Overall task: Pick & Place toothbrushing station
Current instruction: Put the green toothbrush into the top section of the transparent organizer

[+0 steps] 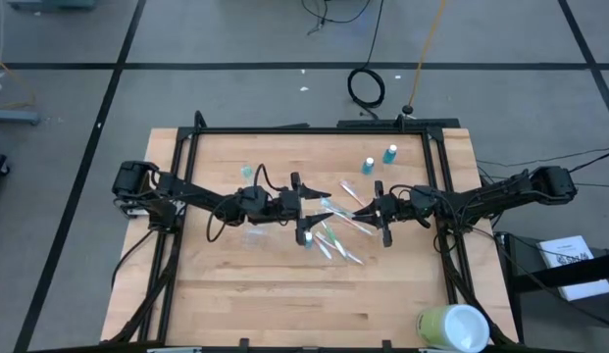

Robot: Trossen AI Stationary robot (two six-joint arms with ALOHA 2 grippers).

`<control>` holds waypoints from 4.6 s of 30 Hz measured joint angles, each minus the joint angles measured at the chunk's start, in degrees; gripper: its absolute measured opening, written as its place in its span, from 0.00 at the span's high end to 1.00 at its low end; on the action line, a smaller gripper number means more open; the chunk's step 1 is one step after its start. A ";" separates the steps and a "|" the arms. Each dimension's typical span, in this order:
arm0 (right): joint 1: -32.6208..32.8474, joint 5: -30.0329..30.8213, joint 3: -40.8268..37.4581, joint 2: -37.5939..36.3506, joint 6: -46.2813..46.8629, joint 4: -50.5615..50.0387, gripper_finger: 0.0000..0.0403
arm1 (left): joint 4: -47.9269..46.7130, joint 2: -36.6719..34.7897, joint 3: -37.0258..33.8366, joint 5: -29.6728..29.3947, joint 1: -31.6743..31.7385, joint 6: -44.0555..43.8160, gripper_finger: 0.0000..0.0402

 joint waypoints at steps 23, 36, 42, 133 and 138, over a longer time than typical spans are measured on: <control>0.02 0.00 0.00 0.02 0.02 0.10 0.94 | -6.08 -3.58 -0.26 -0.09 -0.02 -0.06 0.42; 0.02 0.00 0.00 0.02 0.06 0.01 0.94 | -6.26 -3.58 -0.26 -0.07 -0.02 -0.66 0.46; 0.02 0.00 0.00 0.02 0.06 -0.40 0.94 | -6.25 -3.57 -0.26 0.64 -0.02 -0.66 0.60; 0.02 0.04 0.04 -10.67 6.29 -11.26 0.37 | -37.83 -26.37 -1.15 -5.85 -2.74 -6.35 0.97; 0.00 0.06 0.04 -10.62 6.29 -11.68 0.37 | -43.01 -35.38 -5.82 -15.10 -4.69 -7.39 0.97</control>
